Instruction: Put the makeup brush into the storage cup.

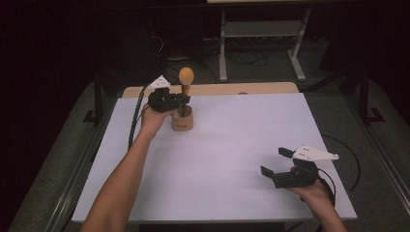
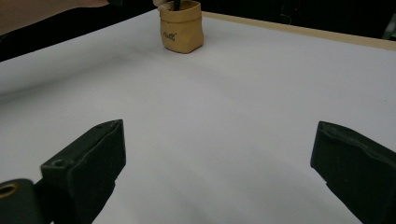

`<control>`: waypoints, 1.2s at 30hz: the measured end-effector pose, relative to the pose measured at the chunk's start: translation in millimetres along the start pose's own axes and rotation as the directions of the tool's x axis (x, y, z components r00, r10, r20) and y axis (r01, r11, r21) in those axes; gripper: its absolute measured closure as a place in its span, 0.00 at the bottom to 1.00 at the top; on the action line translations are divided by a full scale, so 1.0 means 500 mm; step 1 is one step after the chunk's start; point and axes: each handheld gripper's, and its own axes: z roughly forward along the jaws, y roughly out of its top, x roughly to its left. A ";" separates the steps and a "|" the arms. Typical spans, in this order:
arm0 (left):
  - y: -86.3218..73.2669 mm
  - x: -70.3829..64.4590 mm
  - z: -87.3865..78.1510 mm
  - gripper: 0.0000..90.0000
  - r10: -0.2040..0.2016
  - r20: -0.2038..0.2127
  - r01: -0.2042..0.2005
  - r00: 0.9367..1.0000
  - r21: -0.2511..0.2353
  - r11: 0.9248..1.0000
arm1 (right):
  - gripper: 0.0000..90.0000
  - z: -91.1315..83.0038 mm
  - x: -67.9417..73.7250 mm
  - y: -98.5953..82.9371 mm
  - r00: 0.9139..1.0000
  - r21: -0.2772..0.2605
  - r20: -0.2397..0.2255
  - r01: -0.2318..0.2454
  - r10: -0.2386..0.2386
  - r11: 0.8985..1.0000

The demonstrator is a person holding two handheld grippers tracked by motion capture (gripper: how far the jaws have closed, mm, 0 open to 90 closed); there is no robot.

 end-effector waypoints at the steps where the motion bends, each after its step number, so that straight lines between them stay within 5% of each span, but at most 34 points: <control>1: 0.000 0.000 0.000 0.82 0.000 0.000 0.000 1.000 0.000 1.000 | 0.03 0.000 0.000 0.000 1.000 0.000 0.000 0.000 0.000 1.000; 13: -0.024 0.003 0.006 0.81 -0.006 -0.006 0.007 1.000 0.025 1.000 | 0.04 0.000 0.001 0.000 1.000 0.005 -0.002 0.001 -0.001 1.000; 20: -0.019 0.008 -0.006 0.59 -0.013 -0.033 0.013 0.999 -0.010 1.000 | 0.04 0.000 0.002 0.000 1.000 0.003 -0.002 0.000 0.000 1.000; 36: -0.021 -0.005 -0.039 0.24 -0.008 0.048 0.007 0.999 0.004 1.000 | 0.04 -0.001 0.003 0.001 1.000 0.003 0.002 0.005 -0.005 1.000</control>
